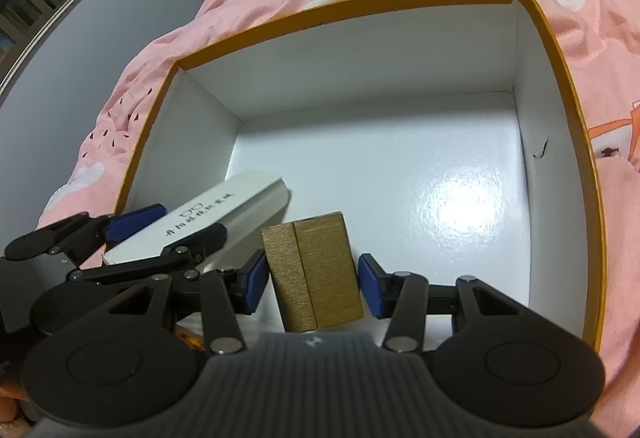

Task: Organize objects
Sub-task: 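Lower the white glasses case into the orange box and open the left tool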

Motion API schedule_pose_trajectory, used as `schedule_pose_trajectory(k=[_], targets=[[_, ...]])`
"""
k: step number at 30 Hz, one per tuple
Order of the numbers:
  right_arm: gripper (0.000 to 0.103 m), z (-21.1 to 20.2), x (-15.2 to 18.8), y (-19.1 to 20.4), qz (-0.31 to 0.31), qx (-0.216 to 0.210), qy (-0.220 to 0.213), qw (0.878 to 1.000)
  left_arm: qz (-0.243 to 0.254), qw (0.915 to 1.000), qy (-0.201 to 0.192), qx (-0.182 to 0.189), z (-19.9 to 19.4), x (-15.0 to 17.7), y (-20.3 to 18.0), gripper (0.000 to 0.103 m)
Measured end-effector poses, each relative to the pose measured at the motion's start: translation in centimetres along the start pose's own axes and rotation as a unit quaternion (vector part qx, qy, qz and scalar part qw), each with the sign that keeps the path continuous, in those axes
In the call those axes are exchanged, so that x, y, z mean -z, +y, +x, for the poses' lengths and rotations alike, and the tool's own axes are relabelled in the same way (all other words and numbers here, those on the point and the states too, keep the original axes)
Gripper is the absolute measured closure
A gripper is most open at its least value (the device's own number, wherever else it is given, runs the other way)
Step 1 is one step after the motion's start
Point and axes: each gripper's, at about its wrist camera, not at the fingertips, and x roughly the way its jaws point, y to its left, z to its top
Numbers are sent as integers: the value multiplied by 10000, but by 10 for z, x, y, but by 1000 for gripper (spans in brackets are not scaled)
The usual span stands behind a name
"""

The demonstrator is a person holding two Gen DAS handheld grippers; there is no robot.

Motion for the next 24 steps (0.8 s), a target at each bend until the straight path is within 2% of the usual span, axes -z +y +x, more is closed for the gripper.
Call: schedule_pose_trajectory(k=[4,8,14,16,21,23,24], targets=[[52,1,0,0,6,-16,27,10000,-273,9992,-65,291,-3,-1,10,31],[52,1,-1,2,2,-50,85,10000,-723,9948,-156,698,-10,-2,29,31],[52,9,-4,5,137,-54,307,9994,-1471,9788,-564,1312,-34,-3,70,32],[52,12,-5,8,124,13,353,9993,-1711,9737,-707,1326,-41,-2,83,32],[52,22,-14,16,230,137,398,9988,-2224,9635,-1013,1089,-50,3,108,39],[52,28,-16,20,272,198,433,9985,-2295,9627,-1022,1003,-46,4,114,40],[52,31,-17,23,272,243,446,9983,-2332,9629,-934,984,-41,4,116,44]])
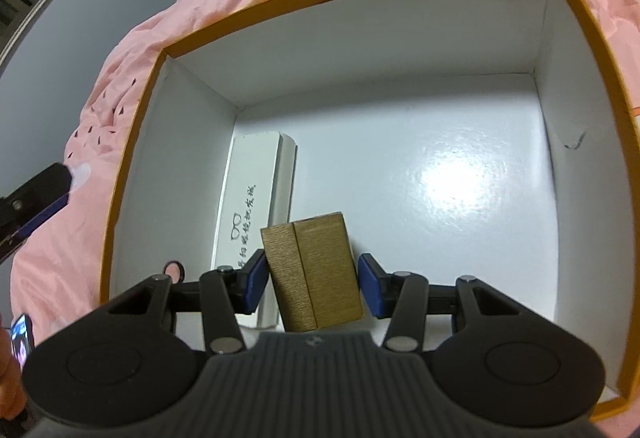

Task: Organize objects
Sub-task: 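Lower the white glasses case into the orange box and open the left tool, then lower the gold box into the orange box corner and open the right tool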

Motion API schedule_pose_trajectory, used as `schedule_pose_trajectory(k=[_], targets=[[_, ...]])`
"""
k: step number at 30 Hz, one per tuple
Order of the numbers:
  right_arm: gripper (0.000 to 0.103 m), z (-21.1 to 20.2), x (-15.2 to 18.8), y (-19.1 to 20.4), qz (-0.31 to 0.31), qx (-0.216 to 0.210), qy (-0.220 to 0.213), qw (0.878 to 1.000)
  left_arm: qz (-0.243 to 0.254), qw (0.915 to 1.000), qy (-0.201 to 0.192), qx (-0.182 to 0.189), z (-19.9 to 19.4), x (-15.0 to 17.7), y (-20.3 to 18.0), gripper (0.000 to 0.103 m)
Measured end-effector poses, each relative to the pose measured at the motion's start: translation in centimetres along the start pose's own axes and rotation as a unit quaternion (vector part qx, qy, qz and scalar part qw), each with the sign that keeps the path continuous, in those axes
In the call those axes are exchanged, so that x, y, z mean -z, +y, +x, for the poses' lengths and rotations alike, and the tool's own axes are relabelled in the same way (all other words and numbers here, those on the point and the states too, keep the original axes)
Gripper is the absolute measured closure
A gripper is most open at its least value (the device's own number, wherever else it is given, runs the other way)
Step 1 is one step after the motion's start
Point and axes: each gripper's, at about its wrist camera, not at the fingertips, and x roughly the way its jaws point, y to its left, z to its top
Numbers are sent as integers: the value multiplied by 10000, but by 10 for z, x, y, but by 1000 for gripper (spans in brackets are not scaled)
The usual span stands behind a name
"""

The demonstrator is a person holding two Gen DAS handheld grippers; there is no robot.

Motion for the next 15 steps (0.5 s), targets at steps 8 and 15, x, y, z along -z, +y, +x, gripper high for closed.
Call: schedule_pose_trajectory(k=[8,15], targets=[[53,13,-3,17,-48,75,-17,10000,-144,9994,317,40,26,14,9,63],[53,19,-4,25,-67,-16,67,10000,-127,9991,377,128,33,20,8,69]])
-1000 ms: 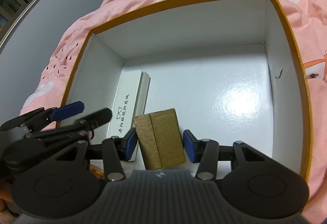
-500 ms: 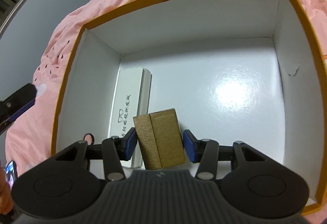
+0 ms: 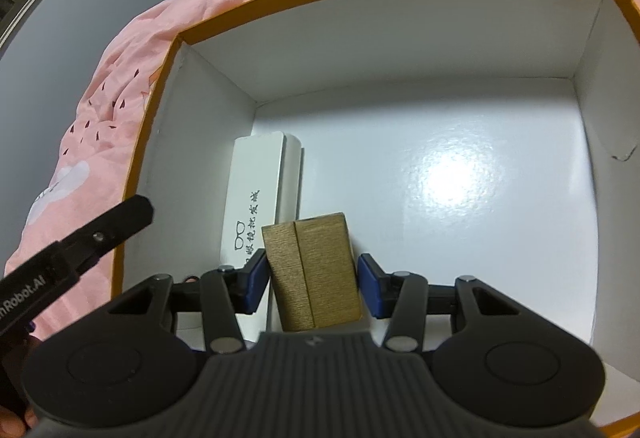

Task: Organize objects
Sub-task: 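Lower the gold box into the orange box corner and open the right tool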

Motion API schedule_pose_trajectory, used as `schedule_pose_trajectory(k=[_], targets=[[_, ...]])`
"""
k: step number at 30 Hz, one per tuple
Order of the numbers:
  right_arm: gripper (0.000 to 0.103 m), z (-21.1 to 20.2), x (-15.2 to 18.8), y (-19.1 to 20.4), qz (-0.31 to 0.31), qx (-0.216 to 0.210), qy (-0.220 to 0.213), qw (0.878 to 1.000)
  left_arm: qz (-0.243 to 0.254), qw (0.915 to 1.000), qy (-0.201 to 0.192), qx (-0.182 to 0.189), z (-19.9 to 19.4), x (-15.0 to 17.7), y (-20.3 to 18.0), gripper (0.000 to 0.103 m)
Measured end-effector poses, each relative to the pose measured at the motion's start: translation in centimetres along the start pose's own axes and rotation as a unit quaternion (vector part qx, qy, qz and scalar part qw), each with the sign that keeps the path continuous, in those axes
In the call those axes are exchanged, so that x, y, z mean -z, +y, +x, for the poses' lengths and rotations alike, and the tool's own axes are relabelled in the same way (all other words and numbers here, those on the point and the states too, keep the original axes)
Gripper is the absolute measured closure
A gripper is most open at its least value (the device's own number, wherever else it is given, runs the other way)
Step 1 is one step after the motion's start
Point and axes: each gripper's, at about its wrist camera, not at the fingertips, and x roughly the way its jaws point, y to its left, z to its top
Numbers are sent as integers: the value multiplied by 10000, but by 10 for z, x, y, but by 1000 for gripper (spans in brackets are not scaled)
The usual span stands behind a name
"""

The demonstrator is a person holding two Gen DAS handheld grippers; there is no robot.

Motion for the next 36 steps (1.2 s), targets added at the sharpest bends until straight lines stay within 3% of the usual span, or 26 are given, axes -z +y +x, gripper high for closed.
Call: schedule_pose_trajectory(k=[6,10,14,17,21,32,34,36], targets=[[54,-1,-3,1,-247,-28,41,9997,-22,10000,-5,41,2,-1,0,70],[54,-11,-1,13,-1111,191,-233,9934,-72,9999,-4,75,4,-3,1,70],[54,-20,-6,30,-2079,388,-521,9760,-74,9999,37,82,9,-5,2,71],[54,-21,-11,40,-2894,635,-770,9520,-90,9999,71,95,11,-6,5,75],[54,-12,-20,56,-3985,1054,-1116,9042,-168,9996,133,171,15,-7,9,83],[55,30,-26,91,-5996,1229,-1349,7792,-197,9993,157,292,19,-7,12,88],[55,37,-27,93,-6165,1210,-1344,7663,-203,9992,150,295,19,-7,12,88],[55,42,-31,95,-6211,1162,-1324,7637,-203,9993,147,294,19,-7,12,88]])
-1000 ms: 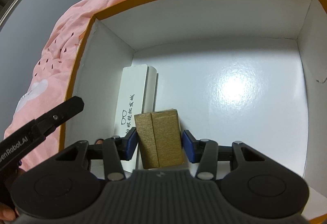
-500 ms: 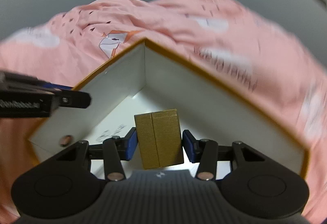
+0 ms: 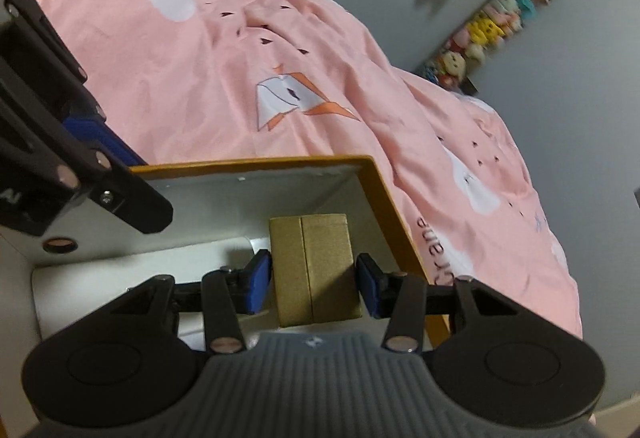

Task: Organize objects
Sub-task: 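Lower the gold box into the orange box corner and open the right tool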

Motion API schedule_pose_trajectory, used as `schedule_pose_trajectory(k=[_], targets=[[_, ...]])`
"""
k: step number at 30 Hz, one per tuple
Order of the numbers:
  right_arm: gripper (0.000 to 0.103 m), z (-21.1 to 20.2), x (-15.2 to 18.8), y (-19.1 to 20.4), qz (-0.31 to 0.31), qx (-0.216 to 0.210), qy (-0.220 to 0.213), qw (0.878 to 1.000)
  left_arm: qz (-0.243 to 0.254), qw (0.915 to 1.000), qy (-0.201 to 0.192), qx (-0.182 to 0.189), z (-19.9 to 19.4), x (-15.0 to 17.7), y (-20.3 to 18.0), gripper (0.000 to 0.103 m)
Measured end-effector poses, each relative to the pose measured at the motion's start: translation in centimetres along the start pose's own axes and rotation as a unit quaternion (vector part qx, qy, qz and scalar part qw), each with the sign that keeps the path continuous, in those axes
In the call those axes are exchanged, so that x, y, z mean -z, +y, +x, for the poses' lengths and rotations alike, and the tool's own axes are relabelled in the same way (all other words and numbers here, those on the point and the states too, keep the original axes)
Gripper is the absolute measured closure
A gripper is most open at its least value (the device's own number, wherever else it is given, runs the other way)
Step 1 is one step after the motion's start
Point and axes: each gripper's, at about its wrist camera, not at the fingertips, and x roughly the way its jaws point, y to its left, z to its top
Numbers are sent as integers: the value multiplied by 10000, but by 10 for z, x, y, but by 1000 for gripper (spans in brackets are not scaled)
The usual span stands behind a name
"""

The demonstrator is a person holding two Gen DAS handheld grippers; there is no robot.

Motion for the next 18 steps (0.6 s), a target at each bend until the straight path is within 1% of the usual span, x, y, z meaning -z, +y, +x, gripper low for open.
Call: schedule_pose_trajectory(k=[3,6,7,10,12,14,15,17,18], targets=[[54,6,-2,5,-147,-1,-14,9999,-29,10000,2,14,0,0,1,88],[53,8,-2,7,-169,103,50,9998,-36,10000,3,21,0,0,2,88],[51,7,-2,6,-162,152,35,9997,-32,10000,8,6,0,0,2,89],[49,2,-1,2,8,169,63,9998,-38,10000,9,13,0,-1,1,89],[49,-1,2,-1,176,70,156,9997,-46,10000,3,11,0,0,2,89],[51,-1,7,-3,317,-18,367,9988,-53,10000,-6,10,-1,0,1,89],[58,-1,11,-2,352,-28,476,9982,-56,10000,-12,8,-1,0,1,89],[68,0,18,0,350,-27,629,9974,-55,10000,-17,5,-1,0,1,89],[70,1,21,1,340,-26,690,9970,-53,10000,-22,0,-1,1,0,89]])
